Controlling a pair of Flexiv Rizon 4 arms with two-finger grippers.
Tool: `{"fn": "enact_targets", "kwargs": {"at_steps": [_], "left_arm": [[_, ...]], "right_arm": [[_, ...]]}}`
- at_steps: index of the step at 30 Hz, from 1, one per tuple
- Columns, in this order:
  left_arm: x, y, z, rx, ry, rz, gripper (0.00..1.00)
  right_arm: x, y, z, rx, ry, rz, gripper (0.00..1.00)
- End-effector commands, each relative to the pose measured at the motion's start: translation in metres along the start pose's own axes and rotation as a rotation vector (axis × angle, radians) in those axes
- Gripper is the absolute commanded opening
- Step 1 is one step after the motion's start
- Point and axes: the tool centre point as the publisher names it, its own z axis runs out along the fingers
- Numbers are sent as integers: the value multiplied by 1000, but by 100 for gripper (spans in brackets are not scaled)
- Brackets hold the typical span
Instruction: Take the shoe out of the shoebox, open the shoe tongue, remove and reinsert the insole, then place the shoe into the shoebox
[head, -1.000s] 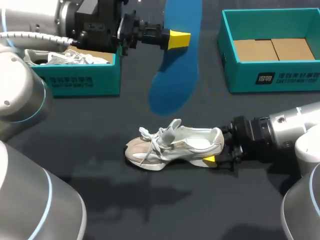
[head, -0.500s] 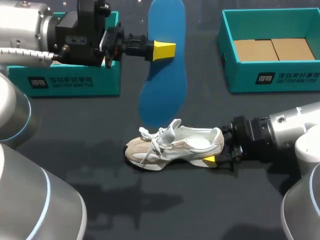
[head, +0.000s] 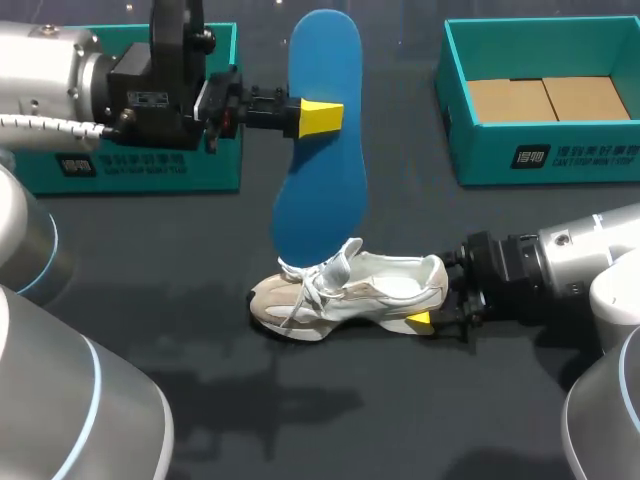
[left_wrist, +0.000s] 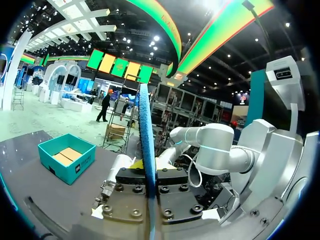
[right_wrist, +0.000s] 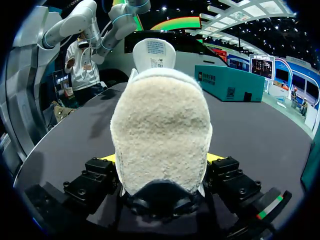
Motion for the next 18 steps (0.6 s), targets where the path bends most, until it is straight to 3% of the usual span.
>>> {"fn": "enact_targets", "kwargs": {"at_steps": [1,5,6,7,8,9,18], "left_arm": [[1,2,0,2,-2,1,0],[1,2,0,2,-2,1,0],[1,2,0,2,-2,1,0],[1,2,0,2,-2,1,0],[1,2,0,2,-2,1,0],[1,2,0,2,-2,1,0],[1,2,0,2,-2,1,0]], "right_arm": [[1,-2,1,2,-1,0,0],[0,-3,2,10,4,8,0],[-1,-4,2,18,7,12,7],[-1,-4,2,23,6,15,34],[0,-5,1,27,5,16,76],[0,-5,0,31,1,16,100],[1,-1,-18,165,1,52,100]]}}
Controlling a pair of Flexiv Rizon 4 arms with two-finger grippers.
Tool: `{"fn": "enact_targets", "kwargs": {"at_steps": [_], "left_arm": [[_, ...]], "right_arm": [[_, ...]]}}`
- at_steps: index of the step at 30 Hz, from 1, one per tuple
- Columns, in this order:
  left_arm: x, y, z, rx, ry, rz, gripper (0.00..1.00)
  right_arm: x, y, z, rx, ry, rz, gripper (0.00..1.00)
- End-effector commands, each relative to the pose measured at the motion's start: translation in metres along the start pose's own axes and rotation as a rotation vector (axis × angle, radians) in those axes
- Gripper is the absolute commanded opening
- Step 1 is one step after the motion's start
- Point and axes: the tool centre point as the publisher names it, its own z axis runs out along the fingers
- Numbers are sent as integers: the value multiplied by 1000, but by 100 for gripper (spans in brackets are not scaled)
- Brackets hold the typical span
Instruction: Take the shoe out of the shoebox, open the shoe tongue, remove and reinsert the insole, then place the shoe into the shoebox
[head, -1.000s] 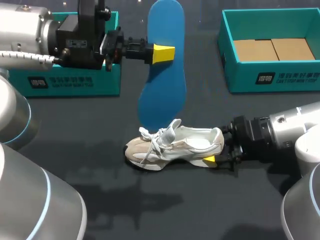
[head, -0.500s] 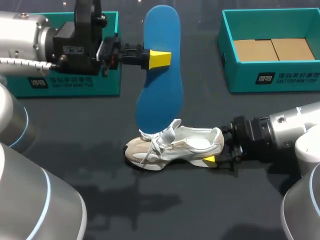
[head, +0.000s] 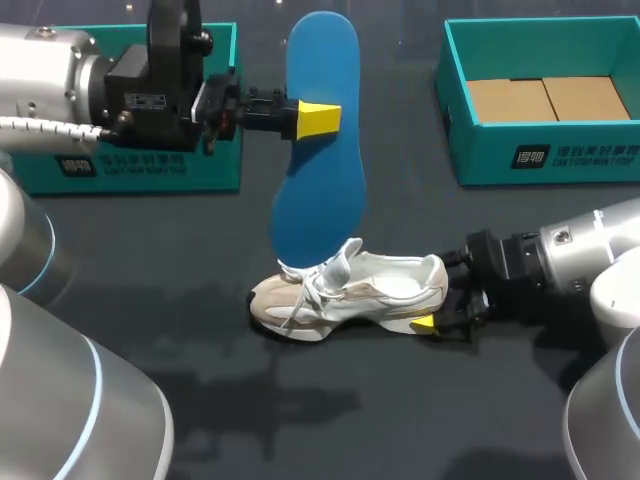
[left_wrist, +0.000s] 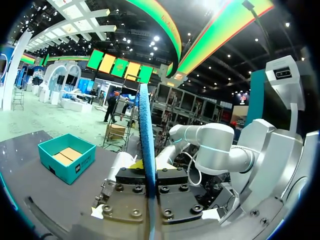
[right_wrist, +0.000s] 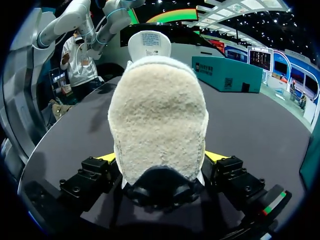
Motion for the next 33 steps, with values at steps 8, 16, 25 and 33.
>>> {"fn": "enact_targets", "kwargs": {"at_steps": [8,16,25,33], "left_arm": [[0,1,1,1,-1,0,0],[0,1,1,1,-1,0,0],[0,1,1,1,-1,0,0],[0,1,1,1,-1,0,0]], "right_arm": [[2,13,-28,254,7,72,100],[9,35,-43,510,-70,80,100],[9,35,-43,510,-70,80,100],[10,51,-43,594,-93,79,100]]}}
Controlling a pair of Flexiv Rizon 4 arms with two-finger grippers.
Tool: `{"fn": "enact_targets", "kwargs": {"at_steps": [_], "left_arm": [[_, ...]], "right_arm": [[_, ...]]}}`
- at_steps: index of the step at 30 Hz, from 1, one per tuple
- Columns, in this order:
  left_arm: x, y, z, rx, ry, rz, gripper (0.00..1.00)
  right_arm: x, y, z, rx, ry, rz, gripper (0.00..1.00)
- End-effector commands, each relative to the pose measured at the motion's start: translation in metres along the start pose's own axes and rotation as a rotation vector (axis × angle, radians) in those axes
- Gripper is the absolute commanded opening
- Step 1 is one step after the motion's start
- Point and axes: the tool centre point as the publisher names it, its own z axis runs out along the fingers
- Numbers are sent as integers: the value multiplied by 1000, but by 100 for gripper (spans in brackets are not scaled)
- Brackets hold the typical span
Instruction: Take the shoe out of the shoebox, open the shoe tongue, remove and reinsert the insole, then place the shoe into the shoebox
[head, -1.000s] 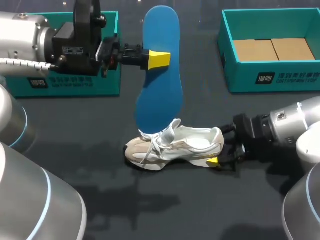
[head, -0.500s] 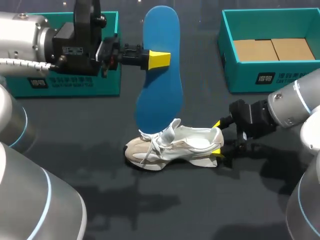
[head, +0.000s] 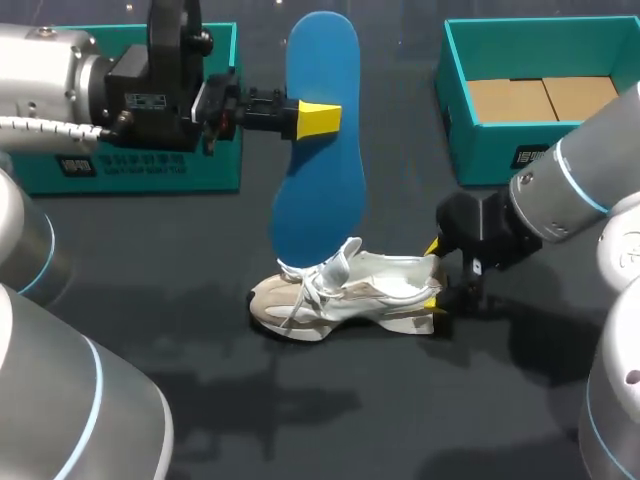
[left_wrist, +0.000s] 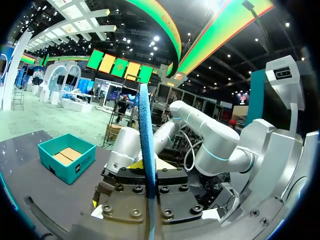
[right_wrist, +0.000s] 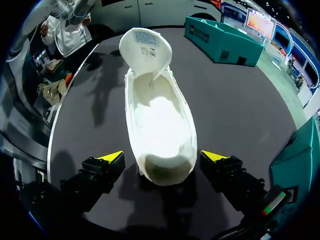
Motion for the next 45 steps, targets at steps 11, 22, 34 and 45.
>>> {"fn": "enact_targets", "kwargs": {"at_steps": [11,22,34,45], "left_arm": [[0,1,1,2,-1,0,0],[0,1,1,2,-1,0,0],[0,1,1,2,-1,0,0],[0,1,1,2,-1,0,0]], "right_arm": [[6,30,-17,368,64,131,100],[3,35,-14,361,44,124,100],[6,50,-12,403,43,104,100],[-17,82,0,416,43,-20,100]]}}
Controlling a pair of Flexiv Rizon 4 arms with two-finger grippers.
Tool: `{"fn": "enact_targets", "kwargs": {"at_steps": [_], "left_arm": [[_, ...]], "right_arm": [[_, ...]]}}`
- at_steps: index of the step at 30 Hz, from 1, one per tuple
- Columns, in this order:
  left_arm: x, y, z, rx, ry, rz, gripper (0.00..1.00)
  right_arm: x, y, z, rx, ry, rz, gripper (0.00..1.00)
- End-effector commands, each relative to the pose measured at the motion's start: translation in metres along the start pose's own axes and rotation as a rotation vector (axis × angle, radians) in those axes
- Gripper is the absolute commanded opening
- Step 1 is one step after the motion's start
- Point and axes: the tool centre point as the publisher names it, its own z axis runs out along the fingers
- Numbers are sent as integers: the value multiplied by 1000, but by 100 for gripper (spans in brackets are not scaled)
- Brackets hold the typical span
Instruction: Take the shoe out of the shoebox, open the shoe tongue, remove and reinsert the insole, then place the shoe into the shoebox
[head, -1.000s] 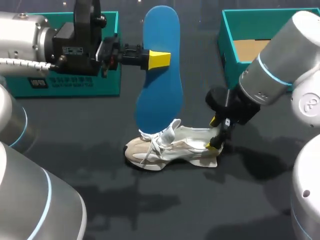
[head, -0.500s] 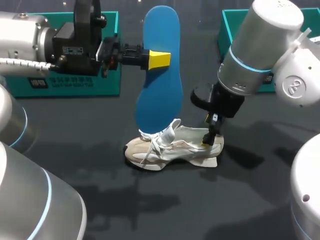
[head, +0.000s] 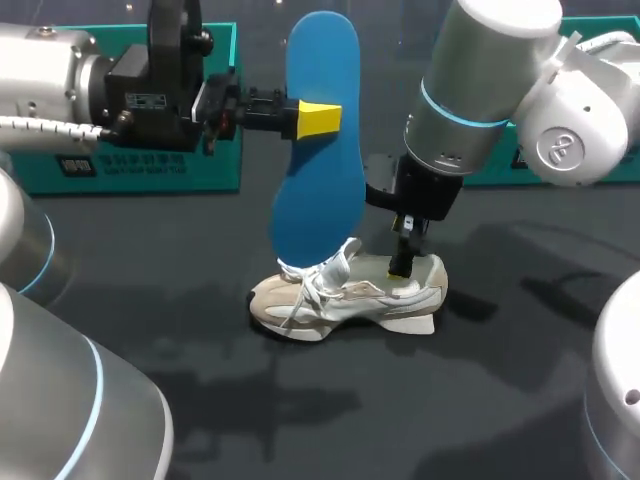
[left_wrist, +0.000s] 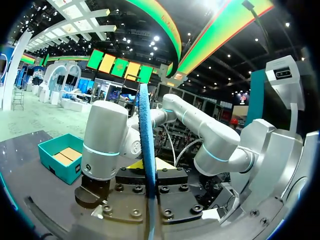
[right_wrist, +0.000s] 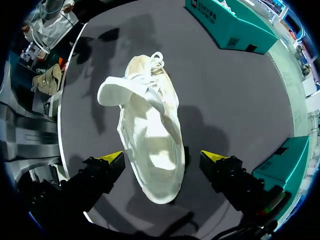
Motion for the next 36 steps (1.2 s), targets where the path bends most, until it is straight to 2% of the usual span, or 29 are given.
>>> {"fn": "enact_targets", "kwargs": {"at_steps": [1,12,16,19,31,36], "left_arm": [[0,1,1,2,-1,1,0],[0,1,1,2,-1,1,0],[0,1,1,2,-1,1,0],[0,1,1,2,-1,1,0],[0,1,1,2,-1,1,0],[0,1,1,2,-1,1,0]], "right_arm": [[-9,15,8,46,19,-21,100],[-9,15,8,46,19,-21,100],[-17,21,33,92,29,-40,100],[-19,18,46,90,44,-56,100],[-19,18,46,90,44,-56,100],[-25,20,60,111,34,-103,100]]}}
